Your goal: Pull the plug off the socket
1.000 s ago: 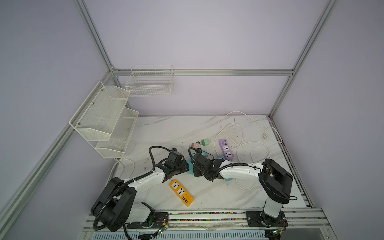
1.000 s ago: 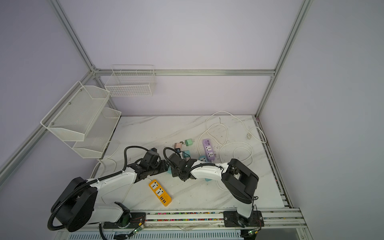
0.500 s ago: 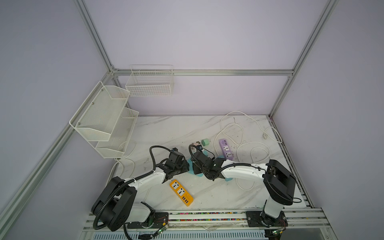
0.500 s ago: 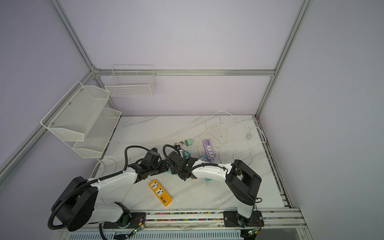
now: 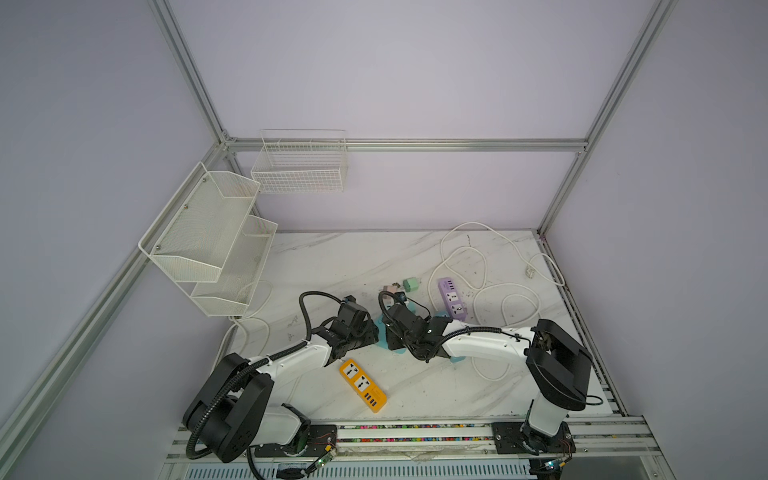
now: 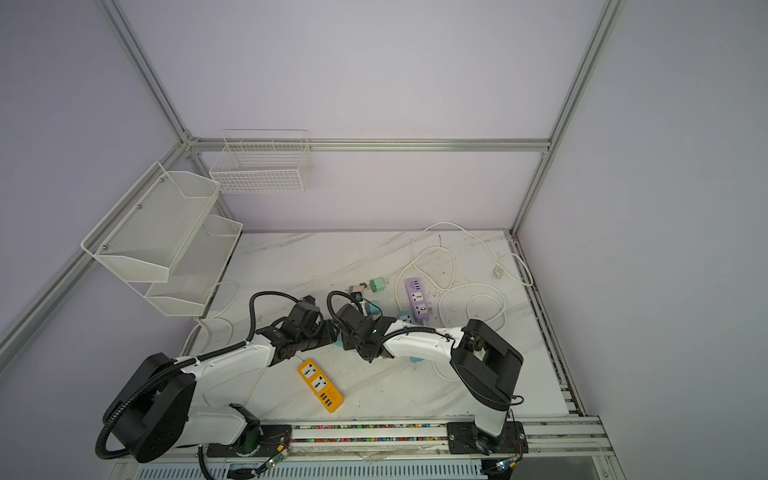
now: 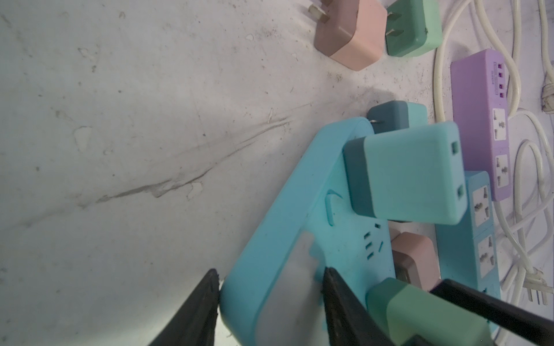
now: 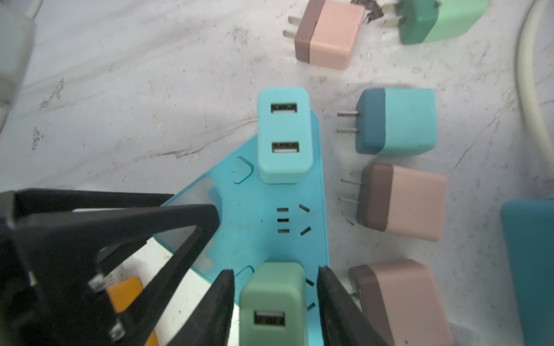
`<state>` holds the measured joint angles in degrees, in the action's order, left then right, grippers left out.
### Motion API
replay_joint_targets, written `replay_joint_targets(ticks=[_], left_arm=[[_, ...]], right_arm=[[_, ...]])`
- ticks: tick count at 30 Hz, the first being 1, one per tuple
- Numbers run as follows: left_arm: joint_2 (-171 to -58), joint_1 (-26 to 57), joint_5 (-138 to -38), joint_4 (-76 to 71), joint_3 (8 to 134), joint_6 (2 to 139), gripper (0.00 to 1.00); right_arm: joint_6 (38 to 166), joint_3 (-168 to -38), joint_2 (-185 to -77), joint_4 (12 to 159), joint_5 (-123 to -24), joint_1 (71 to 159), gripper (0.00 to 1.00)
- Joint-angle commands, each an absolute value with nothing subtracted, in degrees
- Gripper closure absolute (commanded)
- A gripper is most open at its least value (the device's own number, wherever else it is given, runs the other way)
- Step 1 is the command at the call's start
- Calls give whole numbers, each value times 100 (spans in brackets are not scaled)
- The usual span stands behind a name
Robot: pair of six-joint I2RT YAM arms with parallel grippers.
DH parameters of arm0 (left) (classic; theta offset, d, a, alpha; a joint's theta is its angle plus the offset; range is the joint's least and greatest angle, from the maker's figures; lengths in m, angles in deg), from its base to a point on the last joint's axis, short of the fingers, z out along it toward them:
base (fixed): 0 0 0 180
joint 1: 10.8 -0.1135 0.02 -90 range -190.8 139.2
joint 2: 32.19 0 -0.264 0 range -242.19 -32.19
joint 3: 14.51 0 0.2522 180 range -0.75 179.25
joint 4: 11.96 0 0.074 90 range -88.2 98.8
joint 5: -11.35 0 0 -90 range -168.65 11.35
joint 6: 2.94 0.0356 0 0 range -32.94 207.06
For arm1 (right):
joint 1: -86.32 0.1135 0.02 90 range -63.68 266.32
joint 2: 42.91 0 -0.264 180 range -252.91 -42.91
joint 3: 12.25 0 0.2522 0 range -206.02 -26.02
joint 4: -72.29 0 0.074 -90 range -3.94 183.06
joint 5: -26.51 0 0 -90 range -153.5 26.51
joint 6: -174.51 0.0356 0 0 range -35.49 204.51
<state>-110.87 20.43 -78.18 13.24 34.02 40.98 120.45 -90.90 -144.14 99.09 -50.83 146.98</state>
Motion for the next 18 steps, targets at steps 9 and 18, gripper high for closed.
replay_joint_targets(ticks=[9,18], left_arm=[[-11447,2063,-7452,3024,2986,4127,47],[-11383,2067,-7452,3042,2913,4066,47]], right_arm=[[12168,-8922,-14580,9808,-5276,14706,67],[12090,-9255,-14659,9725,-5335,14754,78]])
